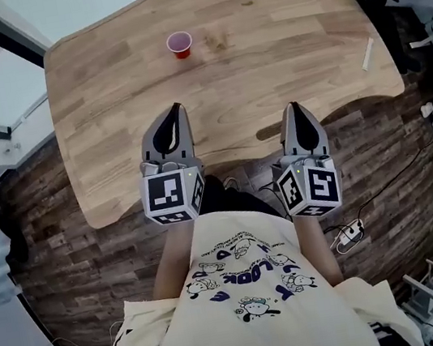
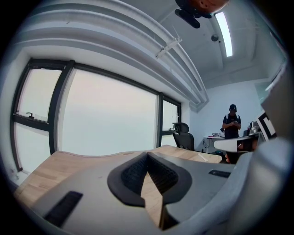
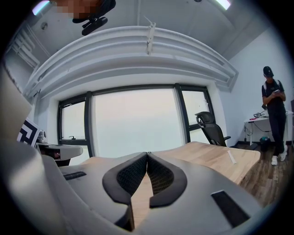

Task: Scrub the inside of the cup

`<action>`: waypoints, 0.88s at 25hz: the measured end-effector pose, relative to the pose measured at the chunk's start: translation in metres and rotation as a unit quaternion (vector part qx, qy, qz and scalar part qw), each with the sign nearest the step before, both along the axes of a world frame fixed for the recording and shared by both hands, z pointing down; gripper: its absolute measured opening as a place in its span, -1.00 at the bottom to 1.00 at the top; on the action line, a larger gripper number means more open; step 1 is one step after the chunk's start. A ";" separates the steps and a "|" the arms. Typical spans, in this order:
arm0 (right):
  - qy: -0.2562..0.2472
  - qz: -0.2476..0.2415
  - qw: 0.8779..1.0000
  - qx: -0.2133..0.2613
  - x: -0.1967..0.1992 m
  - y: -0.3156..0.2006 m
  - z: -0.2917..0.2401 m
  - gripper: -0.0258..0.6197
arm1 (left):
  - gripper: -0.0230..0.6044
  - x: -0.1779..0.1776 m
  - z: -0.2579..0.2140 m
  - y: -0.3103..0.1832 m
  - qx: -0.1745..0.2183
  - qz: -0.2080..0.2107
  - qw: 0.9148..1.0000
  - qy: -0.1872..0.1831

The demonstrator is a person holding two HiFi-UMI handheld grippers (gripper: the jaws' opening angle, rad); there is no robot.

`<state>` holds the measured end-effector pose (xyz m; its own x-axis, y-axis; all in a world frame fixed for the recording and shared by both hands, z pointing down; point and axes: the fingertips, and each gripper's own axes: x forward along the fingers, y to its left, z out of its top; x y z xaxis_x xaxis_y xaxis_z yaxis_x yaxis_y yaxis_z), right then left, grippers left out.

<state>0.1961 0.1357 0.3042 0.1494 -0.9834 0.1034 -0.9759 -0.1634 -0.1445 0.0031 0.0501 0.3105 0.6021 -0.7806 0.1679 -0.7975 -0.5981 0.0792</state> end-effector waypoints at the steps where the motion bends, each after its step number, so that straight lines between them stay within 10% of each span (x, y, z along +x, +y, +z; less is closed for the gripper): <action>1: -0.001 -0.003 1.000 -0.002 0.001 -0.002 0.002 -0.92 | -0.86 0.000 0.001 -0.001 -0.001 -0.003 1.000 -0.002; 22: -0.012 -0.029 0.999 -0.039 -0.001 -0.092 0.023 -0.92 | -0.86 -0.006 0.024 -0.078 -0.038 -0.026 0.999 -0.012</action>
<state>0.1956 0.0432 0.3272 0.0897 -0.9789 0.1836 -0.9802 -0.1194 -0.1578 -0.0029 -0.0279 0.3348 0.5553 -0.7955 0.2425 -0.8301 -0.5479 0.1034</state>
